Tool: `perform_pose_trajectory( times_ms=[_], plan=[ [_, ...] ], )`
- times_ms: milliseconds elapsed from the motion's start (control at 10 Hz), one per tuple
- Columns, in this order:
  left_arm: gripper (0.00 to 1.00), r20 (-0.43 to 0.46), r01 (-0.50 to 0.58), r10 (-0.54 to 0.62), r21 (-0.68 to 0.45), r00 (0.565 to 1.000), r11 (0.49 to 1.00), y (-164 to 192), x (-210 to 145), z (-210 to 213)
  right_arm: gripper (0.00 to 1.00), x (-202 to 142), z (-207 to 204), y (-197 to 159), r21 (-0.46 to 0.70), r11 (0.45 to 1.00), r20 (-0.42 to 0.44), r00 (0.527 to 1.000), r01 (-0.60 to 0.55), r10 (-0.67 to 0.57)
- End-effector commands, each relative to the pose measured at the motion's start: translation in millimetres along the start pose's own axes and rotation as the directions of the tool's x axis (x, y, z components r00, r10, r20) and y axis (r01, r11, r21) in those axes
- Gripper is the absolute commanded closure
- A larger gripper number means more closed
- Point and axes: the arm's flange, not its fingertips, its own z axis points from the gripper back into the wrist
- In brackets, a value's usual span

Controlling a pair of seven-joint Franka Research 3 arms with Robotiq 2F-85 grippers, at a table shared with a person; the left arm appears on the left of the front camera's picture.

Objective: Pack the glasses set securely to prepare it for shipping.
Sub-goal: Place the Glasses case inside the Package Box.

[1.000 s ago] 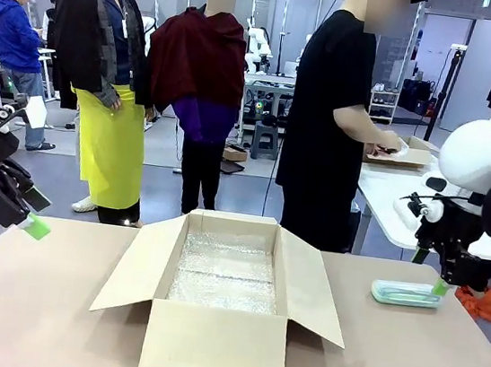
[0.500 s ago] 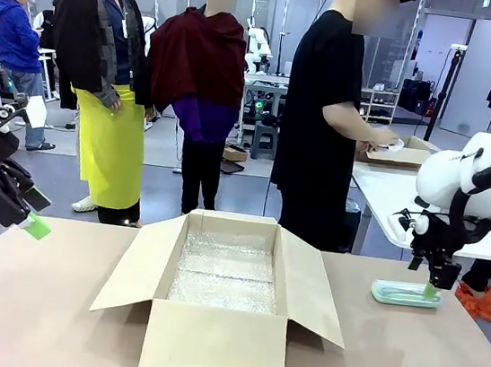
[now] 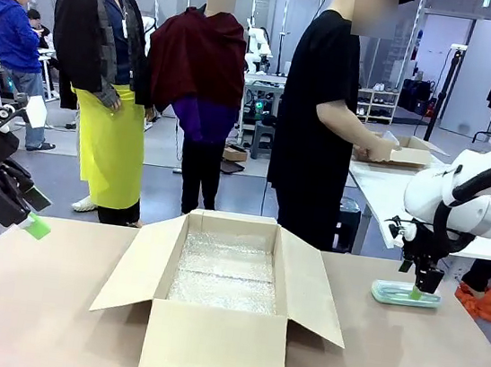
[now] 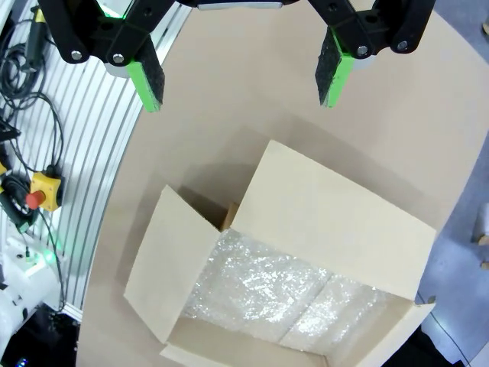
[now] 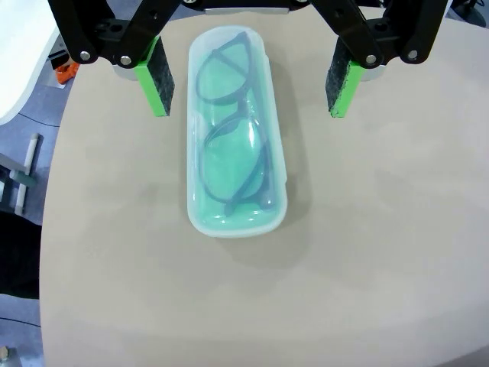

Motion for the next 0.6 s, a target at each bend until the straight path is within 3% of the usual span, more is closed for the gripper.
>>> perform_pose_trajectory(
  times_ms=[0, 500],
  plan=[
    [0.00, 0.011, 0.004, -0.003, -0.019, 1.000, 1.000, -1, 0, 2, 0.00, 0, -10, -9, -0.008, 0.999, -0.008, 0.999, 0.043, -0.043],
    [0.00, 0.011, 0.004, -0.003, -0.019, 1.000, 1.000, -1, 0, 2, 0.00, -4, -32, -17, 0.016, 0.997, -0.033, 0.997, 0.071, -0.070]
  ],
)
